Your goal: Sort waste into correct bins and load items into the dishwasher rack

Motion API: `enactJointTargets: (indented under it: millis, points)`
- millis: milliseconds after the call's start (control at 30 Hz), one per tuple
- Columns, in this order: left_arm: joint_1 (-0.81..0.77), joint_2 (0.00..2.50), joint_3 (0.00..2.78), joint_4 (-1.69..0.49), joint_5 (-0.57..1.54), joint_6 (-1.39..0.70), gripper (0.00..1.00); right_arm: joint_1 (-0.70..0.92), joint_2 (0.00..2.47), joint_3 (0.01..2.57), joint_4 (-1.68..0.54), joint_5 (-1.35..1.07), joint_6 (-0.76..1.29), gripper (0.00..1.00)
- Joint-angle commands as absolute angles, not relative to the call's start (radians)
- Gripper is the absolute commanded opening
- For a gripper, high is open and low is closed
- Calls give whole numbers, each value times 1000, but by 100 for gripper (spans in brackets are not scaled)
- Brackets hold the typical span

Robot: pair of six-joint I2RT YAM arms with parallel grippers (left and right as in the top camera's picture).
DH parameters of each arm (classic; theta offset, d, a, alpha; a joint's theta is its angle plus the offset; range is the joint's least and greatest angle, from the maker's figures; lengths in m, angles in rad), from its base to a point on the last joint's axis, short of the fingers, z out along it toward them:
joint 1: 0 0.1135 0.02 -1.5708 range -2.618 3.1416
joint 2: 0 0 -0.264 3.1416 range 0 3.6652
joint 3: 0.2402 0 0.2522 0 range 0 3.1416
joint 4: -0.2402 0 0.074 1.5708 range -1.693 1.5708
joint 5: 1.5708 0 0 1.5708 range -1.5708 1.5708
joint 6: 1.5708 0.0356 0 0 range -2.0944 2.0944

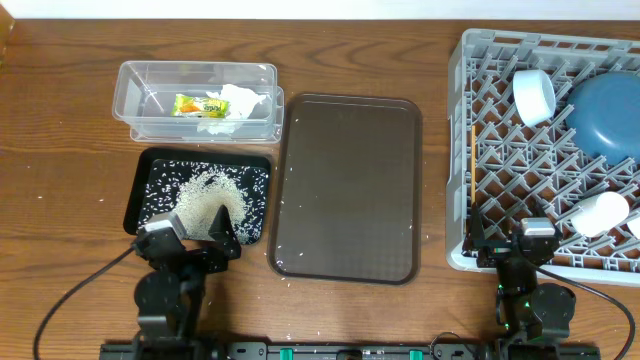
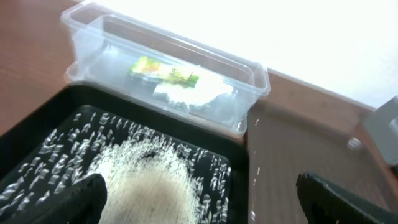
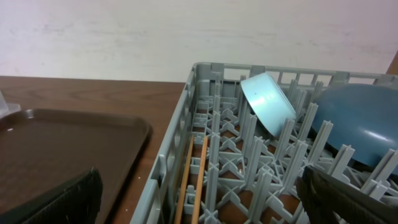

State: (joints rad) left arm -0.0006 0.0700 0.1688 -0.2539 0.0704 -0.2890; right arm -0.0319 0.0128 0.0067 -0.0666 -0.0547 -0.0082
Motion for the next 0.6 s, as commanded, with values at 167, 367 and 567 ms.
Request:
enactJointTargets:
  millis: [167,367,567]
  points:
    - [5,2,4,-59,94,-181,100,-19,8,6,-71,-53,-16,99]
    - [2,2,4,-62,94,-180,100,-19,8,6,-71,-52,-16,99]
    - [2,4,4,-63,94,-180,100,-19,8,6,-71,-53,-16,99]
